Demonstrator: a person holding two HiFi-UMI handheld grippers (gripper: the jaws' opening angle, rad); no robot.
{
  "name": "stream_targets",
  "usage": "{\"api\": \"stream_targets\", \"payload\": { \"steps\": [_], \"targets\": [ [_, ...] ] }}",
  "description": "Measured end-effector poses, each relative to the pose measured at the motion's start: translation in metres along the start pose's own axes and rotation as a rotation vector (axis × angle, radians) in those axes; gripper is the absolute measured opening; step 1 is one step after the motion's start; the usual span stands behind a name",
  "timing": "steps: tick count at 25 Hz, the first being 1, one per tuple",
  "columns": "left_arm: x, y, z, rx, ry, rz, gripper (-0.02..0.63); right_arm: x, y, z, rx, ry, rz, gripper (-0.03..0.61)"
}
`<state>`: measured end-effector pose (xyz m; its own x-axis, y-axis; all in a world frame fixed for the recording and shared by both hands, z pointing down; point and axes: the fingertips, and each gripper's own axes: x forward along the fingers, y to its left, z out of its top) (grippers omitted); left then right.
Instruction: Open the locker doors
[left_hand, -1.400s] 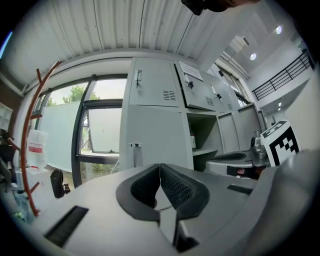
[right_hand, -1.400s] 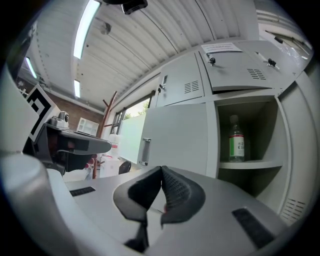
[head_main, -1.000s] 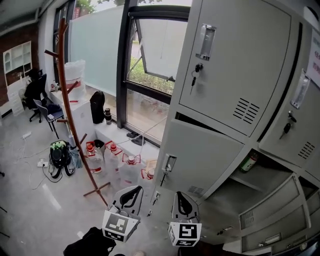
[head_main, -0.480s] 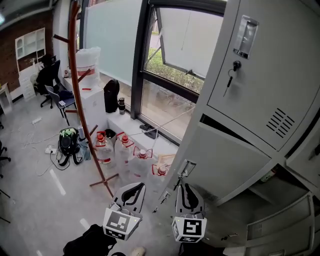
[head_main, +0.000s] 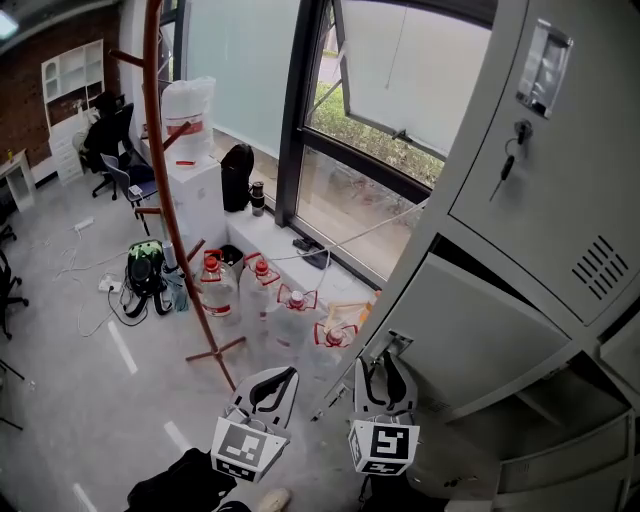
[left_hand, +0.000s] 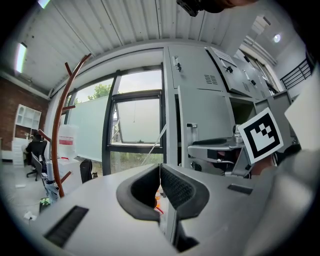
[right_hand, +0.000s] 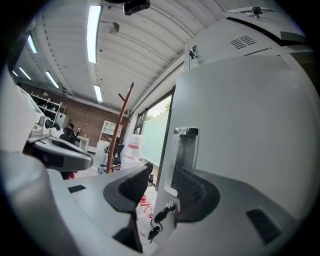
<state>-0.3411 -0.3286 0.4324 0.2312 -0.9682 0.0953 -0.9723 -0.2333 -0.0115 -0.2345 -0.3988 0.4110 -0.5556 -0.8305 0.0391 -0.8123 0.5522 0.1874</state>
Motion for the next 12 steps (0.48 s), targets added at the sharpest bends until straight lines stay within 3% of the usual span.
{"api": "stream_targets", "payload": {
  "steps": [12],
  "targets": [
    [-0.008, 0.013, -0.007, -0.014, 0.011, 0.037, 0.025, 0.004, 0.004, 0.000, 0.004, 0.008, 0.003, 0.178]
  ]
}}
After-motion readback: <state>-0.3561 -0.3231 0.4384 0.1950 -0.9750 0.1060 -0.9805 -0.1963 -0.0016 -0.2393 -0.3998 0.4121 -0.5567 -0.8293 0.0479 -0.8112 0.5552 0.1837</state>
